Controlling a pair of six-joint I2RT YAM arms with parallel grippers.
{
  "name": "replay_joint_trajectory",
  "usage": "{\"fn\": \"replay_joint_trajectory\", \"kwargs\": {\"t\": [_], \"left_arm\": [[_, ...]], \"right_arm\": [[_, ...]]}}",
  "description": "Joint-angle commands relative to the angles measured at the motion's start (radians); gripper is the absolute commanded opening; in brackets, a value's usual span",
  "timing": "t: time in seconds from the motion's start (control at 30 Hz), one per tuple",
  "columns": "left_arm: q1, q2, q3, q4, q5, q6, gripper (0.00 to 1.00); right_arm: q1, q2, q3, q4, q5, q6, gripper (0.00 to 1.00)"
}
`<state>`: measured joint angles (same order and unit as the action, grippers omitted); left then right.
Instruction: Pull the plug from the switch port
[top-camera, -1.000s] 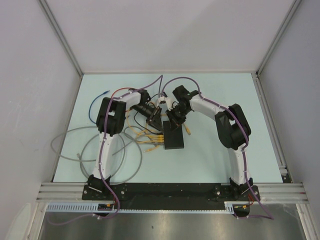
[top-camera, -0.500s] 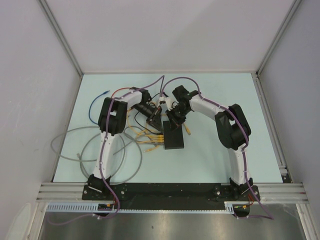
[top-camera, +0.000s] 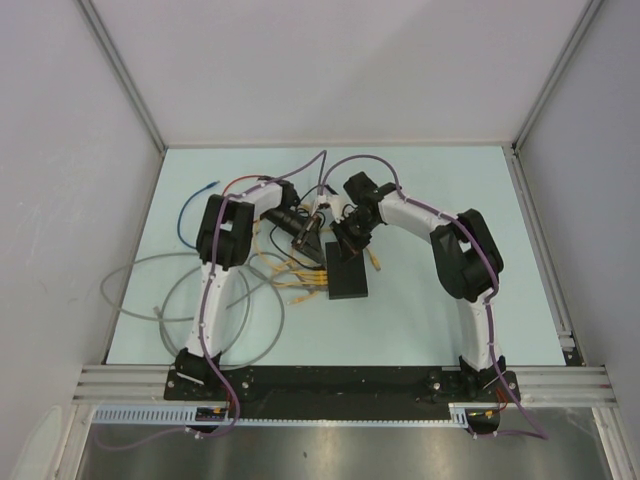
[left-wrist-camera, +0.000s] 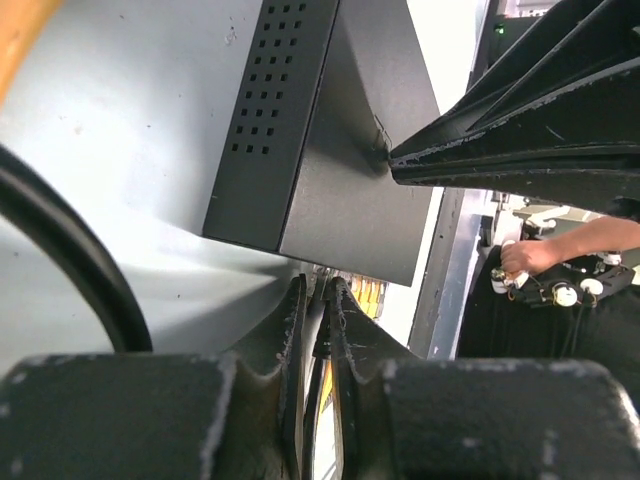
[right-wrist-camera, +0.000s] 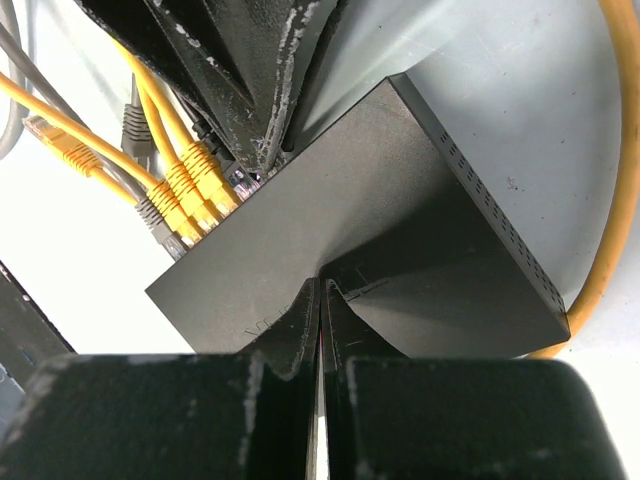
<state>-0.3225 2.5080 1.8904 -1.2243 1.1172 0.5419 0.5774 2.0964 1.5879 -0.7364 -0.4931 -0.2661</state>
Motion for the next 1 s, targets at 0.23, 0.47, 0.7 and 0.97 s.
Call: {"fn": "replay_joint_trajectory", "kwargs": {"t": [0.23,0.47,0.7,0.97], "left_arm": [[0.01,0.126,0.371,-0.239,-0.212,0.135,0.0],[0.002,-0.004,0.06,-0.152,-0.108,0.15,0.0],[0.019,0.075,0.298,-0.225,-0.197,0.159,0.0],[0.037,0.072,0.261,-0.238,-0.16,0.174,0.0]], "right_arm": [[0.021,0.054,-0.06,-0.006,0.137,-0.048,0.0],[0.024,0.048,-0.069,0.006,0.146,-0.048,0.0],[0.024,0.062,-0.063,0.005,0.145,-0.048,0.0],[0.024,0.056,-0.075,0.006,0.149,-0.051,0.0]]}}
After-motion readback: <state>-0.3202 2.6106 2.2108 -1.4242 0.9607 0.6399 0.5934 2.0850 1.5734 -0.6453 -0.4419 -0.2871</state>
